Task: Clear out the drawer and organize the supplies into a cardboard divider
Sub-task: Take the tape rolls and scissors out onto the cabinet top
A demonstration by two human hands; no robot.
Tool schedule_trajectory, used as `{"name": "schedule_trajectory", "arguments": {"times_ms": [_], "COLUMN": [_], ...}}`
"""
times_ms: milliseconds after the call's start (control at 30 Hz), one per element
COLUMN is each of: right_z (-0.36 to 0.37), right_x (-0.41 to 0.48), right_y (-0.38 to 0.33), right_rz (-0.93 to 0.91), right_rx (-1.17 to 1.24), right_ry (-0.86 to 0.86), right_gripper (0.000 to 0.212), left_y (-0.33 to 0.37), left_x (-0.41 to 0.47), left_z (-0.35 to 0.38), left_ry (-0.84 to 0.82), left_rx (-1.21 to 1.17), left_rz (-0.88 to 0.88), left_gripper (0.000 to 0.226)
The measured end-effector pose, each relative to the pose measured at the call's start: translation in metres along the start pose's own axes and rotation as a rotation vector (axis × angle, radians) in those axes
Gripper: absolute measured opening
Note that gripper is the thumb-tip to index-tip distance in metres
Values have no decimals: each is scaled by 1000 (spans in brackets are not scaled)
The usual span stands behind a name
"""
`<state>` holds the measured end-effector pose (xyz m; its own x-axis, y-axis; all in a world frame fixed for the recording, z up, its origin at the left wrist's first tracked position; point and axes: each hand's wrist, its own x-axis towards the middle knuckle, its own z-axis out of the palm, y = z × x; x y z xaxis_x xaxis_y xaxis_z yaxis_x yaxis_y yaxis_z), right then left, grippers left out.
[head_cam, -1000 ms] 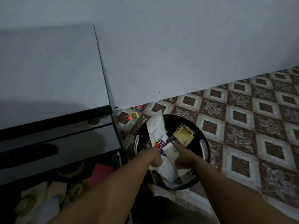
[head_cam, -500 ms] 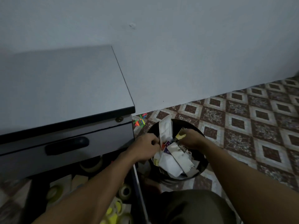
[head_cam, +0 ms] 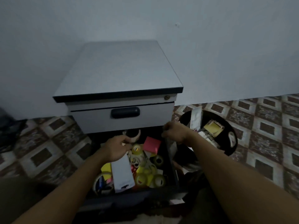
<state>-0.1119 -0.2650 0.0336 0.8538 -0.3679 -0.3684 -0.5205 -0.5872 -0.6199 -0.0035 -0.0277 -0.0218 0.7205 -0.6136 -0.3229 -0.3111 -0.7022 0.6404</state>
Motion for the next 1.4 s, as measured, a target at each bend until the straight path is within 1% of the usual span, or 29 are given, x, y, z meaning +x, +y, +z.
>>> {"name": "schedule_trajectory", "arguments": {"times_ms": [100, 167, 233, 300, 500, 600, 700, 933, 1100, 1233, 1333, 1400], "right_z": [52, 84, 113, 136, 169, 175, 183, 195, 195, 174, 149, 134], "right_x": [2, -1, -3, -6, -1, 1, 4, 6, 7, 6, 8, 9], "right_y": [-5, -6, -4, 0, 6, 3, 2, 8, 10, 13, 18, 23], "right_rz": [-14, -18, -48, -56, -48, -52, -61, -48, -27, -27, -8, -15], "right_rx": [59, 134, 160, 184, 207, 192, 192, 195, 307, 348, 365, 333], "right_ry": [-45, -94, -121, -127, -155, -173, -219, -253, -235, -233, -224, -186], "right_gripper": [45, 43, 37, 36, 48, 55, 54, 52, 51, 44, 43, 43], "left_y": [-43, -60, -70, -77, -97, -103, -106, -109, -111, -108, -95, -84], "left_x": [-18, -25, -27, -29, -31, -28, -25, -23, -20, -16, -12, -10], "left_z": [2, 7, 12, 18, 32, 40, 45, 47, 49, 49, 51, 56], "left_ry": [63, 126, 141, 122, 17, -52, -95, -82, -47, -44, -61, -74], "left_rx": [-36, -38, -5, 4, 21, -6, -21, -40, -75, -152, -170, -171], "left_rz": [-103, -153, -154, -137, -169, -188, -203, -185, -175, -176, -139, -122], "left_gripper": [49, 54, 58, 60, 64, 63, 62, 62, 58, 60, 60, 60]}}
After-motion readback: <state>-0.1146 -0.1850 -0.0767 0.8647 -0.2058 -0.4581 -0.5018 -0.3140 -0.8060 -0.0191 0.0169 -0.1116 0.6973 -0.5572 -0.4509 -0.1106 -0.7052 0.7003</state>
